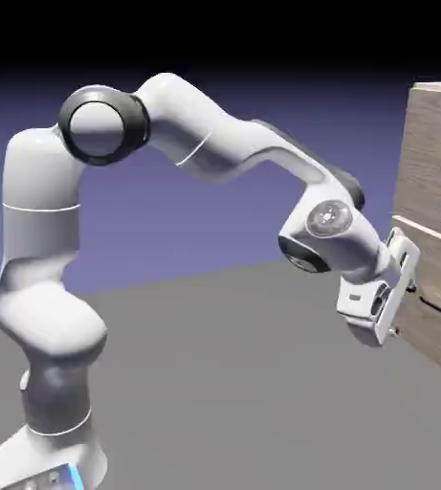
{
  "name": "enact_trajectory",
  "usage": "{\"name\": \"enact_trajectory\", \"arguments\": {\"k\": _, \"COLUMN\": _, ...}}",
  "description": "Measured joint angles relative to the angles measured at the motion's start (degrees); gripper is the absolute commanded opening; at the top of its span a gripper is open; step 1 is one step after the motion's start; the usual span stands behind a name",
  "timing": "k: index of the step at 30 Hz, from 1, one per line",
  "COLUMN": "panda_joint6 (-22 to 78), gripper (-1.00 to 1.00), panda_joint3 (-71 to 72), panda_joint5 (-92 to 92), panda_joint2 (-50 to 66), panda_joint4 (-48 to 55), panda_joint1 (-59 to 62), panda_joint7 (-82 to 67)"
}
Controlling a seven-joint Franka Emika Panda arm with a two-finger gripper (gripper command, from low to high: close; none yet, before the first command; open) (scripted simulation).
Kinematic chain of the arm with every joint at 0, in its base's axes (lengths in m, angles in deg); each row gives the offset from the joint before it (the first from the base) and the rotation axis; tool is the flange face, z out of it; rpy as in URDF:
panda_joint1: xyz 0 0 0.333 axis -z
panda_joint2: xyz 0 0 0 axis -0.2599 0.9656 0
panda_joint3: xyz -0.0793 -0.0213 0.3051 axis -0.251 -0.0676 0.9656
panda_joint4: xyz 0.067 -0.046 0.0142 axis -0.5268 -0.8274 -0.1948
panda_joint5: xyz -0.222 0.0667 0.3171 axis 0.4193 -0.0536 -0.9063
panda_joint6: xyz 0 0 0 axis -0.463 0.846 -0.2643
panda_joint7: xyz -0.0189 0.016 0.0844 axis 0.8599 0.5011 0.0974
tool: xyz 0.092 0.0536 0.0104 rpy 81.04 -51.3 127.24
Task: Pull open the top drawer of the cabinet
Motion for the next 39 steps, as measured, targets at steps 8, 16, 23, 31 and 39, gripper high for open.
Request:
{"name": "enact_trajectory", "arguments": {"k": 8, "panda_joint6": 2.53, "gripper": 0.0, "panda_joint3": -10.25, "panda_joint5": -19.93, "panda_joint2": 11.39, "panda_joint4": 9.79, "panda_joint1": -6.89, "panda_joint7": -1.15}}
{"name": "enact_trajectory", "arguments": {"k": 16, "panda_joint6": 5.07, "gripper": 0.0, "panda_joint3": -20.5, "panda_joint5": -39.87, "panda_joint2": 22.78, "panda_joint4": 19.58, "panda_joint1": -13.77, "panda_joint7": -2.3}}
{"name": "enact_trajectory", "arguments": {"k": 23, "panda_joint6": 7.29, "gripper": 0.0, "panda_joint3": -29.47, "panda_joint5": -57.31, "panda_joint2": 32.75, "panda_joint4": 28.15, "panda_joint1": -19.8, "panda_joint7": -3.31}}
{"name": "enact_trajectory", "arguments": {"k": 31, "panda_joint6": 9.82, "gripper": 0.0, "panda_joint3": -39.72, "panda_joint5": -77.24, "panda_joint2": 44.14, "panda_joint4": 37.94, "panda_joint1": -26.68, "panda_joint7": -4.46}}
{"name": "enact_trajectory", "arguments": {"k": 39, "panda_joint6": 6.05, "gripper": 0.0, "panda_joint3": -37.14, "panda_joint5": -75.54, "panda_joint2": 49.02, "panda_joint4": 50.87, "panda_joint1": -18.69, "panda_joint7": 1.57}}
